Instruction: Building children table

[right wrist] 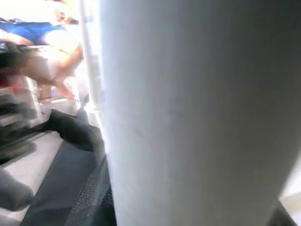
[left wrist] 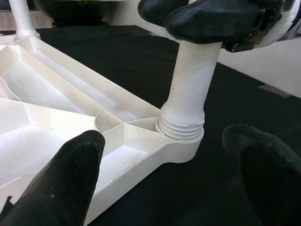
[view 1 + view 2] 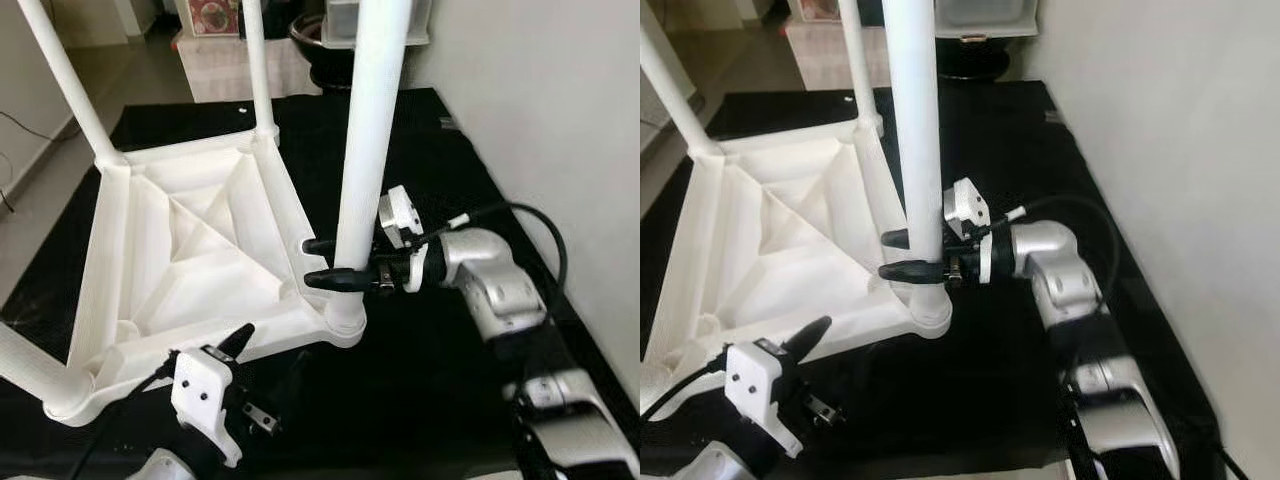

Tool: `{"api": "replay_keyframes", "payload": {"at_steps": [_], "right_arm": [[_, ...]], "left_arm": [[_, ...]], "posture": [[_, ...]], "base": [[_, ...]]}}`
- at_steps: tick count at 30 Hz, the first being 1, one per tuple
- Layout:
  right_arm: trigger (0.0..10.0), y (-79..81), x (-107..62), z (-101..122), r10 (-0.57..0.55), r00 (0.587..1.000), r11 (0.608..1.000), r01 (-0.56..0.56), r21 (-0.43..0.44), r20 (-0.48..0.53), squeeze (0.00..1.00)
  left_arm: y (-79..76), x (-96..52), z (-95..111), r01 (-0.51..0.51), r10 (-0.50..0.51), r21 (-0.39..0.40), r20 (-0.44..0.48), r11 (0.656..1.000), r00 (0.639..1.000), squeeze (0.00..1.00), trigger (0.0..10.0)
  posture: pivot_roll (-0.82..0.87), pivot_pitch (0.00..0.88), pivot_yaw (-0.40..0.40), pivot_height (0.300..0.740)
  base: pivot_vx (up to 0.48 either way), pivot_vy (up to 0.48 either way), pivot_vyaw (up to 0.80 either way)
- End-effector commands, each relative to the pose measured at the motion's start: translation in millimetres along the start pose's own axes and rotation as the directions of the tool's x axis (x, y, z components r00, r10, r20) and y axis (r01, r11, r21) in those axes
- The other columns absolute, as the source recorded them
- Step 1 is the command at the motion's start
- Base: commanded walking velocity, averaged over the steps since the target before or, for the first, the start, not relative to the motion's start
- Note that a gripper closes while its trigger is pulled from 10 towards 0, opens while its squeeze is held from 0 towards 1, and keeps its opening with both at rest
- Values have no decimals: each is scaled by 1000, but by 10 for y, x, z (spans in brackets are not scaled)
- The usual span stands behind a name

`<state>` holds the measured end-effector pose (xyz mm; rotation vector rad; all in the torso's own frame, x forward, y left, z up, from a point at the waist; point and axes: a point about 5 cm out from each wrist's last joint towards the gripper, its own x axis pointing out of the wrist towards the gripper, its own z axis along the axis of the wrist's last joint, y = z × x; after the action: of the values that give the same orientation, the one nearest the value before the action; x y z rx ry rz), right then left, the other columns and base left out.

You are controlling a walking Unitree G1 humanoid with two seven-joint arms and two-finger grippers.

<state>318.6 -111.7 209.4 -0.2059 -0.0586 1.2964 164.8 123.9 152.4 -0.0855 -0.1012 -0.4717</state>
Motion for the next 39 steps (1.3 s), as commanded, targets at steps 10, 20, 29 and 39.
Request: {"api": "replay_keyframes", "payload": {"at_steps": [10, 20, 29, 39], "right_arm": [[0, 306, 5, -234, -701, 699, 704, 710, 25, -141, 0], [10000, 292, 241, -57, -466, 884, 879, 465, 108, -8, 1000], [10000, 45, 128, 119, -207, 976, 978, 204, 50, 64, 1000], [10000, -256, 82, 224, 121, 992, 991, -123, 50, 44, 0]], "left_arm": [[22, -22, -52, 9, -9, 4, -32, 1000, 999, 0, 10000], [23, -27, -54, 10, -10, 3, -32, 1000, 999, 0, 10000], [22, -20, -50, 11, -11, 0, -28, 1000, 1000, 0, 10000], [6, -9, -38, 13, -13, -3, -25, 1000, 1000, 0, 10000]], "posture": [[25, 126, 8, 740], [23, 128, 3, 740], [28, 129, 9, 740], [42, 134, 10, 740]], "base": [[0, 0, 0], [0, 0, 0], [0, 0, 0], [0, 0, 0]]}}
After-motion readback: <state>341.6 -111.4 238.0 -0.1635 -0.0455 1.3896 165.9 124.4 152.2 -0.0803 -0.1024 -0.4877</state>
